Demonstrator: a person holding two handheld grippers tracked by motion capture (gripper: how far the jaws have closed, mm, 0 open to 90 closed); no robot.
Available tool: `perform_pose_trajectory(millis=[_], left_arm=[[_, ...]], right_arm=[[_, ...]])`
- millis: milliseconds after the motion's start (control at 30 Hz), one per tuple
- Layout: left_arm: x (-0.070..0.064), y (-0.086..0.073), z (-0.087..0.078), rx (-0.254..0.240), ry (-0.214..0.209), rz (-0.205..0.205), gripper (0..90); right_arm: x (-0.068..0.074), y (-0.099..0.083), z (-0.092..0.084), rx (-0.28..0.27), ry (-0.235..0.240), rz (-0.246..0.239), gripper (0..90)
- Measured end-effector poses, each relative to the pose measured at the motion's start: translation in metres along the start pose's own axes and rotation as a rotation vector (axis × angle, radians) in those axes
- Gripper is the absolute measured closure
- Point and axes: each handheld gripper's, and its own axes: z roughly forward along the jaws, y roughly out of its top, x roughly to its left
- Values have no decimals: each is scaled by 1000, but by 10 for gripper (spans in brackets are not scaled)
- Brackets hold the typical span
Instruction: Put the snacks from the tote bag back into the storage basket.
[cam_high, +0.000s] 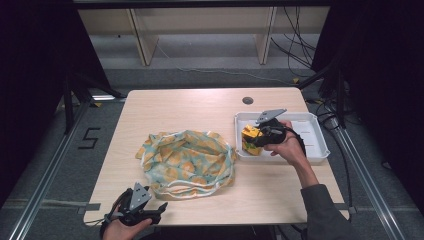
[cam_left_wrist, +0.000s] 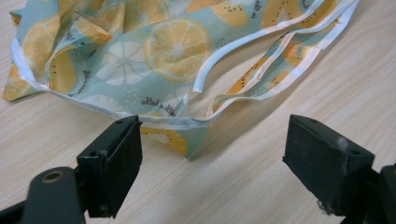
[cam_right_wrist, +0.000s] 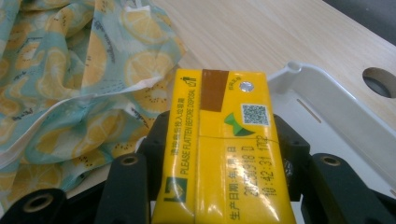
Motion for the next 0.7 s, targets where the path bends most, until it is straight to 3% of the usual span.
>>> perform_pose_trajectory(millis=[67,133,233,267,367,500,700], left_arm=[[0,0,0,1,0,-2,186],[1,0,-2,25,-1,28,186],[0,0,0,0,0,-1,187],[0,0,0,1,0,-1,186],[0,0,0,0,-1,-2,187],[0,0,0,2,1,-1,187],[0,0,0,5,-2,4,186]], right_arm=[[0,0,0,11,3,4,520],[1,-1,1,0,9,-2,520],[1,-3,2,10,18,10,519],[0,-3,3,-2,14,-5,520],[1,-5,4,0,17,15,519],[-1,-8,3,-7,31,-11,516],[-4,-18,-2,-17,44,2,512]])
